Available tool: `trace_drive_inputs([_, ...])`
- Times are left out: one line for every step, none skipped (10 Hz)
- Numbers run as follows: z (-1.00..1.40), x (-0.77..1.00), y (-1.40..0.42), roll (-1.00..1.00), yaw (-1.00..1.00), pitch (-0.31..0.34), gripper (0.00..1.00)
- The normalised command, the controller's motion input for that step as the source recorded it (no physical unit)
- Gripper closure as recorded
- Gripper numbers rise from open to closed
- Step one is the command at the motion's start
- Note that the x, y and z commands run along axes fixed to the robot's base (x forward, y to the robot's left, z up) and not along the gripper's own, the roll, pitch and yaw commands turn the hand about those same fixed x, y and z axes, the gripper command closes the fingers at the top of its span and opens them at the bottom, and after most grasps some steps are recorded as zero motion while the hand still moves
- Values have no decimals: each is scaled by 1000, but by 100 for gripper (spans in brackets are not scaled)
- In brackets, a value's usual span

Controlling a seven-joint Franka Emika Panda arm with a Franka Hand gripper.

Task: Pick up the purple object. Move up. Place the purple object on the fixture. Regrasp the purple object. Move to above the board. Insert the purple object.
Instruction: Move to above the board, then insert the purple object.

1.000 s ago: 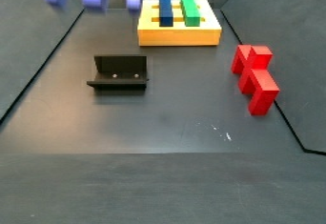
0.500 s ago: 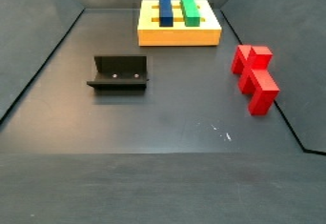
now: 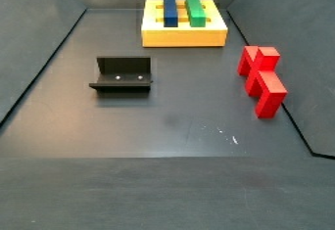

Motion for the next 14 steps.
trace_drive_inputs([41, -172, -169, -1000, 104, 118, 100])
trace_drive_inputs([43, -139, -104, -1000, 106, 98, 100])
trace_drive_inputs([9, -112, -26, -1000, 105, 66, 100])
trace_drive_inputs([15, -87, 7, -976, 95, 39, 100])
trace_drive_inputs([4, -76, 19, -744, 63, 8, 100])
trace_drive_inputs([0, -60, 18, -453, 29, -20, 100])
trace_drive_inputs([3, -45, 5, -239, 14, -23, 100])
trace_drive_inputs([-154, 0, -26, -143, 0, -59, 100])
trace_drive_inputs([-243, 0, -83, -196, 17, -79, 100])
trace_drive_inputs([-271, 0, -169, -204, 3, -100, 100])
trace_drive_inputs([-320, 0, -274, -200, 23, -90, 100])
trace_drive_inputs([-371, 0, -369, -204, 57, -129, 100])
trace_drive_inputs([-469, -9, -440, -181, 77, -170, 100])
trace_drive_inputs([-597, 0, -446, -93, 66, -209, 100])
